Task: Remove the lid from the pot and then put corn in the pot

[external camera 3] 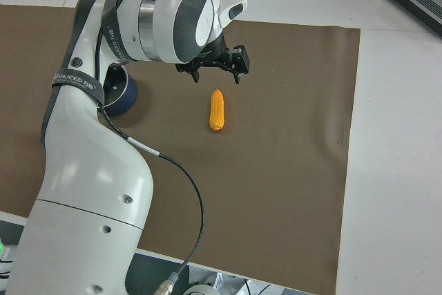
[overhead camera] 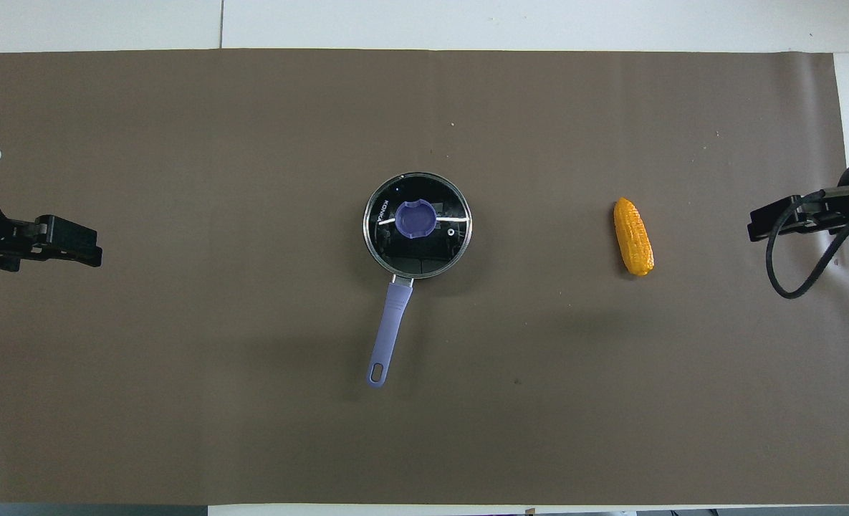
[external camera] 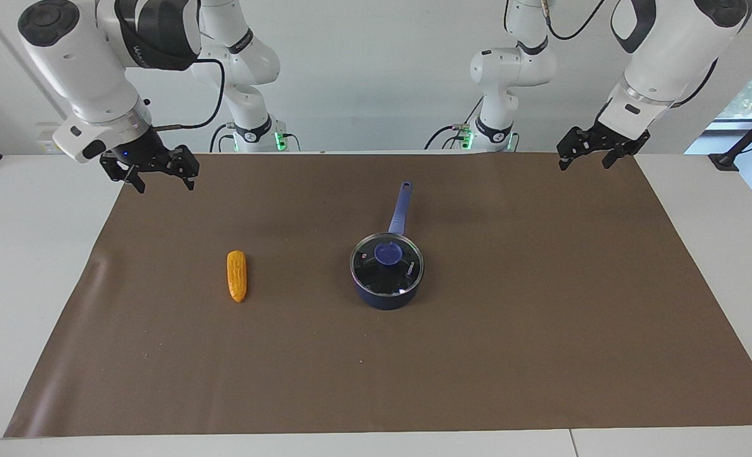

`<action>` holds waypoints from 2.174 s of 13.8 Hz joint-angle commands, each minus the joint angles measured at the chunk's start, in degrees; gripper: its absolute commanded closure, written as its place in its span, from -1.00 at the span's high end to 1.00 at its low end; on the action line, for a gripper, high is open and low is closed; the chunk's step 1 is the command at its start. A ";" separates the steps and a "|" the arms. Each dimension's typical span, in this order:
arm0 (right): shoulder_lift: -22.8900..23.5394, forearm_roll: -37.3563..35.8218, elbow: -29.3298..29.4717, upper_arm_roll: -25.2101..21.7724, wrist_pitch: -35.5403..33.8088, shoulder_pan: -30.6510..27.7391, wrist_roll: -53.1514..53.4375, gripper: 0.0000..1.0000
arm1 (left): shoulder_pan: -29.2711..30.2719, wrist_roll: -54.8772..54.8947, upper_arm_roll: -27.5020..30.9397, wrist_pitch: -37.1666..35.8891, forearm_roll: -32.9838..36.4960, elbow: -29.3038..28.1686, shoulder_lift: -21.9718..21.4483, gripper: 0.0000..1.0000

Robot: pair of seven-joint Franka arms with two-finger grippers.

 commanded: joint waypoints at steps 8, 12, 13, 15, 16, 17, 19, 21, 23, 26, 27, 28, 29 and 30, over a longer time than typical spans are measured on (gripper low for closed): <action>-0.89 1.06 -0.91 0.14 1.51 -0.48 -0.99 1.00 | -0.24 -0.71 0.20 -0.34 -0.63 -0.10 -0.55 1.00; -2.12 1.15 -4.50 0.32 7.11 0.22 -1.78 1.00 | -1.98 -1.24 0.12 4.92 -0.63 0.25 0.15 1.00; -2.73 1.85 -6.95 0.49 10.18 0.32 -1.69 1.00 | -3.39 -2.11 0.20 4.93 -1.59 0.51 0.77 1.00; -2.04 3.34 -10.47 0.93 17.82 0.84 -1.34 1.00 | -7.07 -8.50 -0.06 5.72 -3.09 2.96 4.35 1.00; -0.38 3.35 -11.19 0.85 19.68 2.50 -1.25 1.00 | -9.36 -11.49 -0.15 6.07 -3.53 5.15 7.16 1.00; 2.07 3.35 -11.28 0.84 20.14 2.86 -1.34 1.00 | -11.64 -14.22 -0.15 5.90 -4.49 7.78 10.23 1.00; 4.55 3.43 -15.82 0.85 26.07 3.13 -0.81 1.00 | -16.56 -22.02 -0.15 6.34 -5.12 14.89 18.48 1.00; 4.91 3.35 -23.20 0.85 34.95 2.87 -1.60 1.00 | -21.48 -26.36 -0.06 9.13 -5.03 20.10 25.09 1.00; 6.13 3.43 -27.97 0.84 41.56 2.95 -1.78 1.00 | -25.01 -28.47 -0.06 13.17 -5.03 20.47 27.39 1.00; 9.47 3.43 -27.72 0.93 43.60 4.26 -1.16 1.00 | -28.36 -30.07 0.20 15.65 -4.85 23.44 32.65 1.00; 10.43 3.43 -27.72 0.93 44.30 4.18 -1.25 1.00 | -29.32 -30.07 0.20 15.74 -4.50 24.93 34.33 1.00; 10.97 3.43 -27.89 0.93 44.40 4.27 -1.34 1.00 | -30.46 -30.07 0.12 16.09 -3.46 25.30 35.39 1.00; 11.06 3.43 -27.98 0.93 44.31 4.27 -1.69 1.00 | -30.99 -29.81 -0.15 16.70 -1.79 25.30 35.75 1.00; 11.15 3.43 -28.16 0.93 44.31 4.18 -1.69 0.97 | -31.09 -29.63 -0.15 17.06 -1.25 25.30 36.19 1.00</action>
